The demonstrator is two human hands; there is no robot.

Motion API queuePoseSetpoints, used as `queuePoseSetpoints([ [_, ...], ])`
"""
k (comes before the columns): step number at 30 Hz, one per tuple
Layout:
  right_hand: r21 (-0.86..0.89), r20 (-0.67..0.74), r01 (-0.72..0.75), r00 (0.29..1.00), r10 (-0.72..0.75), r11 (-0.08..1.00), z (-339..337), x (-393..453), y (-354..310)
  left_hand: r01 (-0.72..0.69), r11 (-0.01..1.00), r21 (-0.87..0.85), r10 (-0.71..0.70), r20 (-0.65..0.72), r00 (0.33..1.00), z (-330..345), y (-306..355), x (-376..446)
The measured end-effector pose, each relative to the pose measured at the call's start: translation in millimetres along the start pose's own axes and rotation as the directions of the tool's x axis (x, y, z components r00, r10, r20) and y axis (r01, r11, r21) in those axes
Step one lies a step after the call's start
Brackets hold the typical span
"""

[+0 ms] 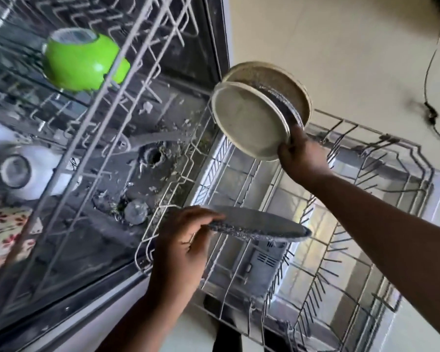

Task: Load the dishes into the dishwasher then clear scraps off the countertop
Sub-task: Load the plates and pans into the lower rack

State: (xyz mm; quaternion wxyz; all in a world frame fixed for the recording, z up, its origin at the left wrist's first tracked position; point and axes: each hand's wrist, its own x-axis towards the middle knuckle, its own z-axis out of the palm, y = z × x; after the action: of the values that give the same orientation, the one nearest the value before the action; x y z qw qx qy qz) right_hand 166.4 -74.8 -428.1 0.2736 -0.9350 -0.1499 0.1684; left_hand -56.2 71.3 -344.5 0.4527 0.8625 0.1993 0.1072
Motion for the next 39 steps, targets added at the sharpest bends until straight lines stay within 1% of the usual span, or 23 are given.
queuePoseSetpoints([
  [4,-0.011,0.057,0.046,0.997,-0.045,0.999,9,4,6,-0.023,0.999,-0.027,0.023,-0.007,1.0,0,-4,5],
  [8,-0.045,0.166,0.097,0.982,-0.088,0.994,23,8,3,-0.054,0.998,-0.021,0.054,0.004,0.999,-1,-2,9],
  [12,-0.162,0.25,0.006,0.968,0.036,0.987,34,7,12,-0.054,0.998,-0.016,0.054,0.025,0.998,-2,-2,9],
  [14,-0.179,0.296,-0.036,0.951,0.089,0.983,33,1,19,-0.053,0.998,-0.016,0.054,0.03,0.998,-3,-2,9],
  [16,-0.074,0.306,-0.113,0.943,0.13,0.991,24,-10,21,-0.061,0.998,-0.013,0.062,0.03,0.998,-4,-2,11],
  [18,0.084,0.241,-0.21,0.953,0.185,0.974,10,-26,16,-0.083,0.997,-0.007,0.083,0.026,0.996,-6,-2,12],
  [20,0.338,0.182,-0.26,0.961,0.208,0.905,-9,-46,5,-0.11,0.994,0.023,0.11,0.017,0.994,-8,0,16],
  [21,0.487,0.182,-0.237,0.969,0.167,0.841,-20,-59,-2,-0.126,0.991,0.043,0.125,0.012,0.992,-10,1,18],
  [22,0.614,0.199,-0.186,0.977,0.078,0.767,-30,-72,-11,-0.147,0.987,0.059,0.146,0.006,0.989,-11,1,22],
  [23,0.686,0.227,-0.134,0.973,-0.036,0.716,-37,-85,-17,-0.173,0.982,0.069,0.174,-0.001,0.985,-12,3,27],
  [24,0.694,0.274,-0.095,0.951,-0.141,0.713,-42,-97,-22,-0.203,0.976,0.075,0.204,-0.006,0.979,-14,4,32],
  [25,0.652,0.327,-0.058,0.921,-0.212,0.756,-45,-105,-26,-0.234,0.969,0.08,0.236,-0.01,0.972,-15,5,38],
  [26,0.556,0.357,0.006,0.901,-0.246,0.831,-44,-110,-30,-0.267,0.96,0.087,0.269,-0.015,0.963,-15,6,44],
  [27,0.408,0.334,0.12,0.903,-0.271,0.905,-41,-111,-33,-0.298,0.95,0.096,0.301,-0.019,0.953,-15,7,50],
  [28,0.243,0.262,0.25,0.913,-0.311,0.937,-37,-110,-34,-0.322,0.941,0.102,0.326,-0.028,0.945,-13,7,56],
  [29,0.125,0.158,0.354,0.915,-0.371,0.927,-32,-105,-35,-0.335,0.937,0.101,0.34,-0.043,0.939,-11,7,61],
  [30,0.065,0.06,0.409,0.909,-0.412,0.91,-27,-99,-35,-0.335,0.937,0.096,0.342,-0.063,0.938,-8,6,66],
  [31,0.044,-0.024,0.425,0.905,-0.424,0.904,-24,-92,-36,-0.31,0.946,0.093,0.318,-0.087,0.944,-5,5,71],
  [32,0.038,-0.09,0.42,0.905,-0.415,0.907,-21,-84,-37,-0.25,0.964,0.09,0.259,-0.104,0.96,-2,5,75],
  [33,0.046,-0.138,0.384,0.917,-0.375,0.922,-18,-77,-37,-0.157,0.984,0.087,0.166,-0.107,0.98,1,4,77],
  [34,0.081,-0.161,0.313,0.941,-0.298,0.946,-17,-69,-38,-0.053,0.995,0.085,0.062,-0.099,0.993,4,4,78],
  [36,0.178,-0.122,0.164,0.982,-0.143,0.97,-17,-53,-37,0.092,0.992,0.091,-0.086,-0.064,0.994,10,0,75],
  [39,0.255,-0.086,0.069,0.995,-0.048,0.964,-17,-35,-35,0.17,0.975,0.141,-0.173,0.01,0.985,17,-10,60],
])
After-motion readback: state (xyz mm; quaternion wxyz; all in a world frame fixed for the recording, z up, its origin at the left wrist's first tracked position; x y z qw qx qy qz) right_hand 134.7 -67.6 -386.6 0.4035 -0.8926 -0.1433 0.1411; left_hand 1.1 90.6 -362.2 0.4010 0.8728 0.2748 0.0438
